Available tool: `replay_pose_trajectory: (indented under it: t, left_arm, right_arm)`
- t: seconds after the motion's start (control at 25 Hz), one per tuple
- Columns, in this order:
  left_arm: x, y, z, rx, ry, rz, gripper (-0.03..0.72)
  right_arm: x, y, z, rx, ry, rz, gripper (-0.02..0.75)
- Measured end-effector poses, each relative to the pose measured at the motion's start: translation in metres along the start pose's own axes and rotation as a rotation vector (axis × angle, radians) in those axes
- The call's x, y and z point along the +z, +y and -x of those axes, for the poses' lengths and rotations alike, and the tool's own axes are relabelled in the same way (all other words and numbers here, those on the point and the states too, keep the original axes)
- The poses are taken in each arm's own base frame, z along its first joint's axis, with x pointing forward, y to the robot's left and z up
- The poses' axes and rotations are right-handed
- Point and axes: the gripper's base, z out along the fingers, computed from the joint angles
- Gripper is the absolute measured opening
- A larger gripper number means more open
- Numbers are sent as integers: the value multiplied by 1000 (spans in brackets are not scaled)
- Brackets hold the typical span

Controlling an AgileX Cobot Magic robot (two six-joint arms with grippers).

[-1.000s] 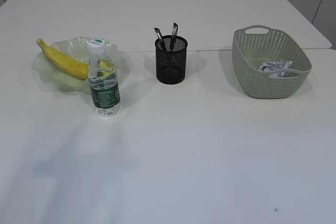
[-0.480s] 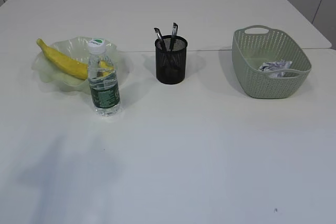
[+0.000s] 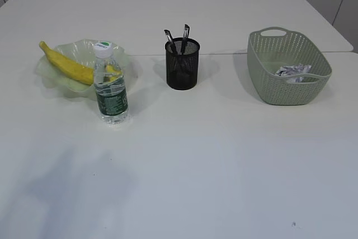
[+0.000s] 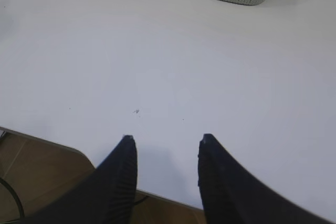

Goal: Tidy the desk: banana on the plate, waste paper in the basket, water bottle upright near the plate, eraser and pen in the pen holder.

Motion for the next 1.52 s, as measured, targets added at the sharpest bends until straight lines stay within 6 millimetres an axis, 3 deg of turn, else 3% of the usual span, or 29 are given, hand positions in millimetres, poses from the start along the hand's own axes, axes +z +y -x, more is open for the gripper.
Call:
replay_pose_trajectory:
  t: [0.2, 0.4, 0.6, 1.2, 1.52]
  left_arm:
    - [-1, -1, -1, -9, 46, -9, 506]
    - [-6, 0, 11, -12, 49, -13, 506]
    - [-12, -1, 4, -10, 129, -23, 506]
    - [-85, -8, -21, -28, 134, -70, 506]
    - [-98, -9, -27, -24, 162, -79, 506]
  right_arm:
    - [0, 0, 0, 0, 0, 0, 296]
    - [0, 0, 0, 0, 0, 0, 296]
    - [0, 0, 0, 0, 0, 0, 296]
    - [0, 0, 0, 0, 0, 0, 296]
    - [0, 0, 0, 0, 0, 0, 296]
